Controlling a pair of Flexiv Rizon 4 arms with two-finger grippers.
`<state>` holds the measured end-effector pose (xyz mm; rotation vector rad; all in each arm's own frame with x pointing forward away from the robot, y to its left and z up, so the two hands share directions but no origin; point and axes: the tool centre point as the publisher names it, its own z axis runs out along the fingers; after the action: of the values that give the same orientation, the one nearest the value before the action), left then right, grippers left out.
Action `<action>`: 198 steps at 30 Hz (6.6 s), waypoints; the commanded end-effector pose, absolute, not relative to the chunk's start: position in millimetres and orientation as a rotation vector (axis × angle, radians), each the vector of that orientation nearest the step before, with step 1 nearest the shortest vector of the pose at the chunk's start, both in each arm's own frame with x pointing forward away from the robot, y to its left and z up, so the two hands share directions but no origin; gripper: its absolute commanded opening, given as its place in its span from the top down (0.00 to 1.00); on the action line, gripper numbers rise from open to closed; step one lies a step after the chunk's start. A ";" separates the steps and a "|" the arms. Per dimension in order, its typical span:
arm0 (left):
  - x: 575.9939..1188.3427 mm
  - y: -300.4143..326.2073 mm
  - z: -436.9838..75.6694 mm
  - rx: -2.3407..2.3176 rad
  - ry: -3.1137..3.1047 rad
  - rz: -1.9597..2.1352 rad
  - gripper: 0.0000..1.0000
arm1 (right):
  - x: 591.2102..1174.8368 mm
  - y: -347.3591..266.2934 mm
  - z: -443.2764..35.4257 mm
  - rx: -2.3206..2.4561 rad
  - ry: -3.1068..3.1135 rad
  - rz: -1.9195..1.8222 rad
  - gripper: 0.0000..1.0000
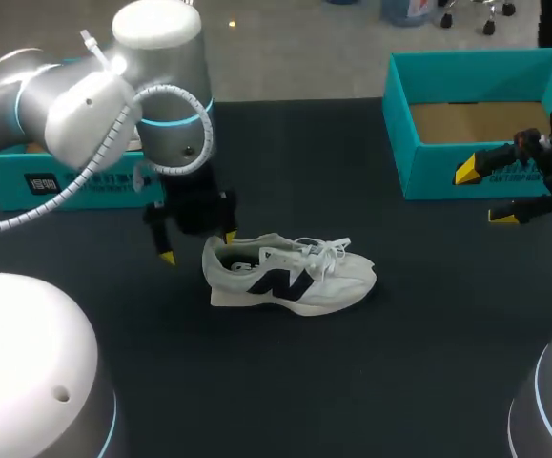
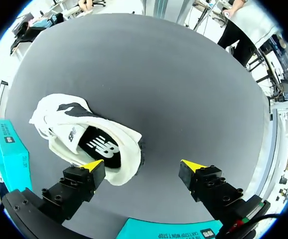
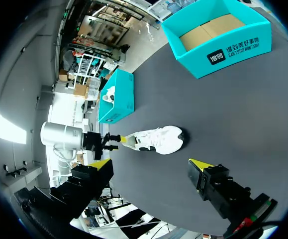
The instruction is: Take the shoe out of the shoebox, open the shoe tongue, remove and reinsert the insole, then place the shoe into the shoebox
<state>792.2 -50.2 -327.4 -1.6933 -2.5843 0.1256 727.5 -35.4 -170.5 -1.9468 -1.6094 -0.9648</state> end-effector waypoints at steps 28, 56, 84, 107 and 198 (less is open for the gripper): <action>770.6 19.2 -302.4 -0.821 -2.890 1.516 0.00 | 727.3 -35.0 -170.8 -1.950 -1.609 -0.962 0.00; 788.6 3.1 -377.0 -0.136 -2.849 1.557 0.00 | 727.3 -35.0 -170.8 -1.950 -1.609 -0.962 0.00; 814.7 -30.2 -401.0 -0.047 -2.920 1.395 0.00 | 727.3 -35.0 -170.8 -1.950 -1.609 -0.962 0.00; 801.9 -71.1 -422.4 -0.059 -2.800 1.361 0.00 | 727.3 -35.0 -170.8 -1.950 -1.609 -0.962 0.00; 796.7 -89.5 -432.1 0.068 -2.777 1.470 1.00 | 735.1 125.1 -225.1 -2.321 -1.966 -0.605 0.00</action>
<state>797.4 -90.0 -429.3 0.0671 -2.7752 1.4698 712.7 96.4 -204.3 -2.2476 -1.9037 -0.7660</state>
